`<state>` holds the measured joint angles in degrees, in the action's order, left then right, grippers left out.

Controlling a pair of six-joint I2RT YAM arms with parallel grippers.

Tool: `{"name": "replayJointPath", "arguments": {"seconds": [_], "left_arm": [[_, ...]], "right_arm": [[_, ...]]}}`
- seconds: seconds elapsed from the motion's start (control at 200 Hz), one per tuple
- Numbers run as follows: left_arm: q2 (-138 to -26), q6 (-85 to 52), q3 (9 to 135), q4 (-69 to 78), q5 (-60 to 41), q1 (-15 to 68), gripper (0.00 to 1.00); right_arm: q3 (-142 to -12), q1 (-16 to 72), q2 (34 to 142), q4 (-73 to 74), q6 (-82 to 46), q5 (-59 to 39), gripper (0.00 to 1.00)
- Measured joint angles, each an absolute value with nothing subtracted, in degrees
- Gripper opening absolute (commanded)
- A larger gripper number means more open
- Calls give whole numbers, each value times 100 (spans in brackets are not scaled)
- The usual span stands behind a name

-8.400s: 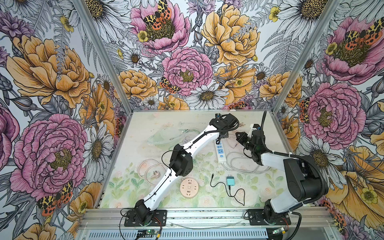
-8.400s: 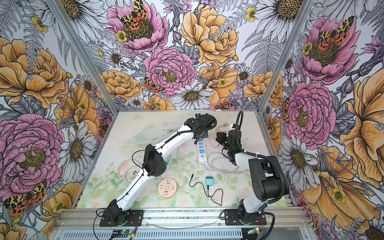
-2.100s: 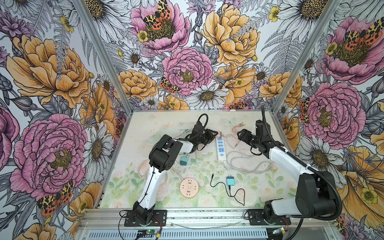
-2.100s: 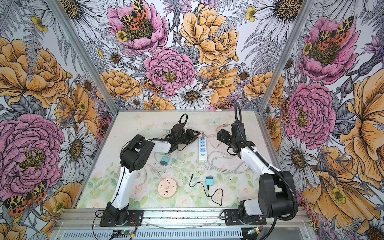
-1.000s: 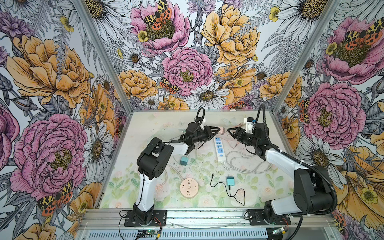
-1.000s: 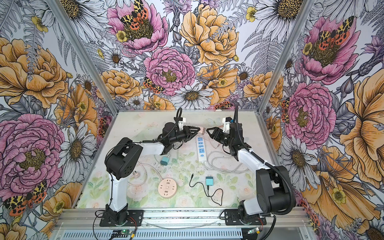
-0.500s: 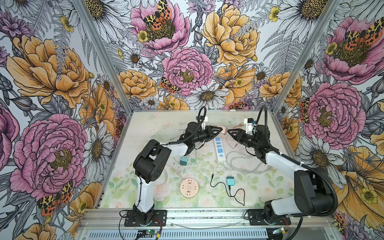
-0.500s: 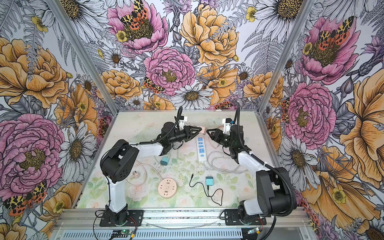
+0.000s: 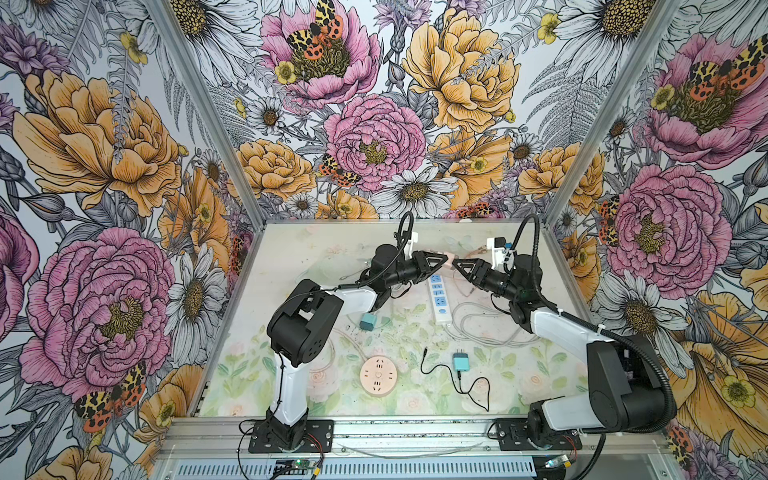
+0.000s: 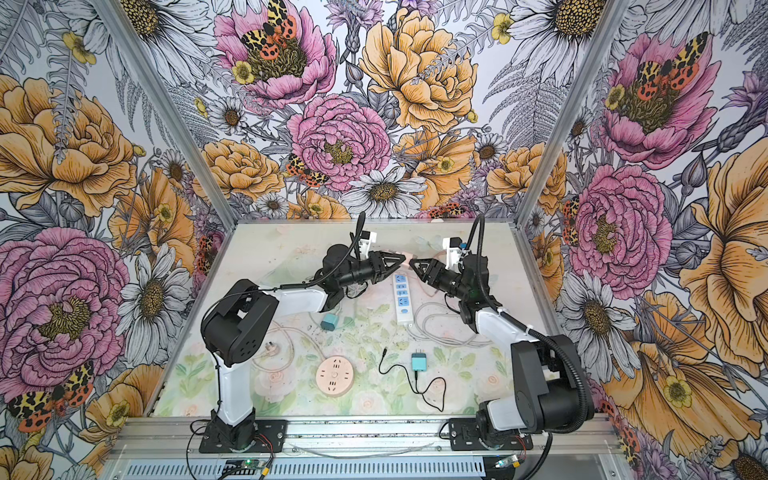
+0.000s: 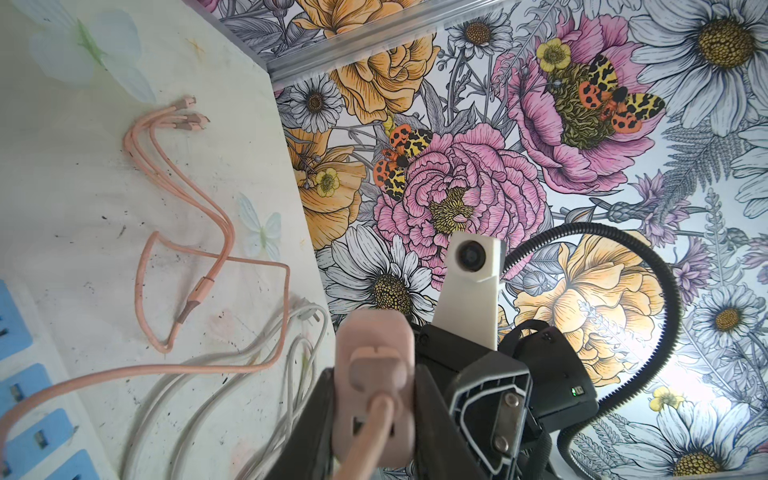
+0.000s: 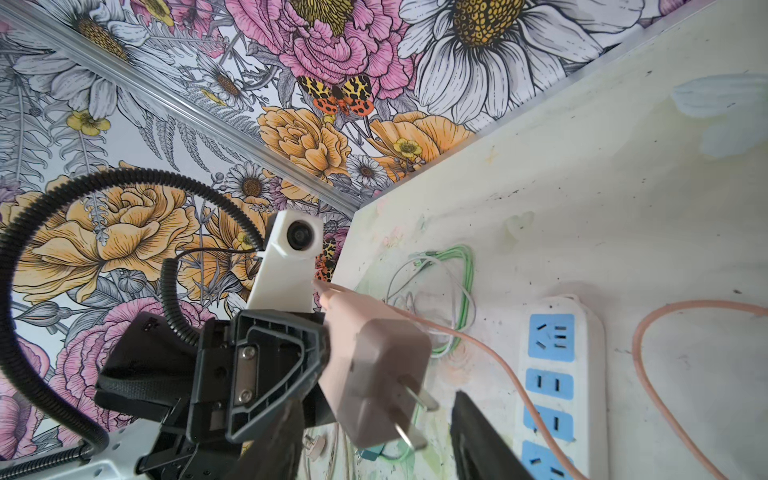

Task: Insert the plug
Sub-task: 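Carry the pink charger toward the right gripper with the left gripper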

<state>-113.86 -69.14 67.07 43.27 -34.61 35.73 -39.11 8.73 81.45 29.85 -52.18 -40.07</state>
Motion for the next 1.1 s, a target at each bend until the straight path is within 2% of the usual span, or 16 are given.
{"name": "replayJointPath", "arguments": {"seconds": [0.155, 0.25, 0.495, 0.966, 1.101], "left_arm": [[-11386, -7059, 6722, 4582, -3538, 3623, 10], [-11386, -7091, 6726, 4683, -3540, 3599, 10], [-11386, -7214, 6729, 4917, -3540, 3586, 11], [-11386, -7188, 6901, 4928, -3612, 3614, 25], [-11373, -7118, 6912, 4823, -3671, 3625, 20]], "right_arm": [[-3809, 864, 8224, 3555, -5513, -4064, 35], [-3756, 827, 8252, 3811, -5728, -4082, 31], [-3719, 816, 8252, 4152, -5968, -4080, 29], [-3695, 779, 8062, 4206, -6023, -4018, 28], [-3669, 777, 7975, 4056, -6012, -4010, 30]]}}
